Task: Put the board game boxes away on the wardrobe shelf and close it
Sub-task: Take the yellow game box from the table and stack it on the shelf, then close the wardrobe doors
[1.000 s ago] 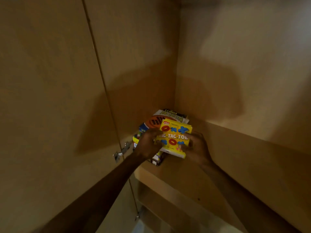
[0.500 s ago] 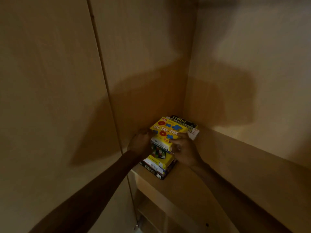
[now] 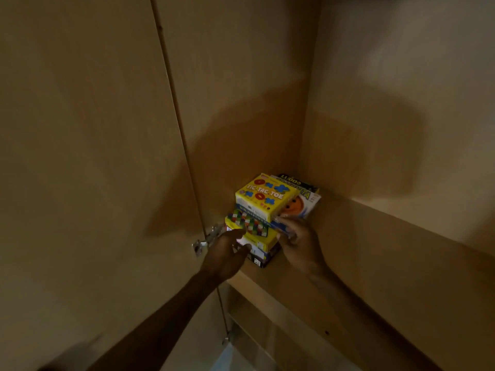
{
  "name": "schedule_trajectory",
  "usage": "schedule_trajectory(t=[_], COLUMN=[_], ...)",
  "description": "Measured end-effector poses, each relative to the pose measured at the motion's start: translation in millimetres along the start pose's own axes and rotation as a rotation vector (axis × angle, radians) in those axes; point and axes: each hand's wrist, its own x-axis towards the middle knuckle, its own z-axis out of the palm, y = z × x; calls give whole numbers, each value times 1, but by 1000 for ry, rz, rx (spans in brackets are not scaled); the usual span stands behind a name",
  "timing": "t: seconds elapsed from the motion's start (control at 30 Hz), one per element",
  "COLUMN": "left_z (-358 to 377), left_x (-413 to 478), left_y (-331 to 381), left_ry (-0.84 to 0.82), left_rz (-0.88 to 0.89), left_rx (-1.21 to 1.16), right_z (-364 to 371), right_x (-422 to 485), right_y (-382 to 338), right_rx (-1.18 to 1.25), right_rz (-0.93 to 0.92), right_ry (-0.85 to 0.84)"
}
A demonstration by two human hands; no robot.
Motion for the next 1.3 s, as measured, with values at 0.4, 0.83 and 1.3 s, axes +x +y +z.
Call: schedule_trajectory(t=[0.4, 0.83, 1.3], left_z=[29, -28, -6], left_x=[-168, -409, -653], left_y=[8, -7, 86], left_ry=[-61, -262, -306], left_rz=[-50, 26, 102], left_rx=[-346, -453, -482], right_z=[-20, 1, -119], right_x=[-186, -464, -728], right_y=[-40, -185, -273], right_rx=[124, 84, 43], right_rz=[372, 487, 461], right_ry=[52, 237, 276])
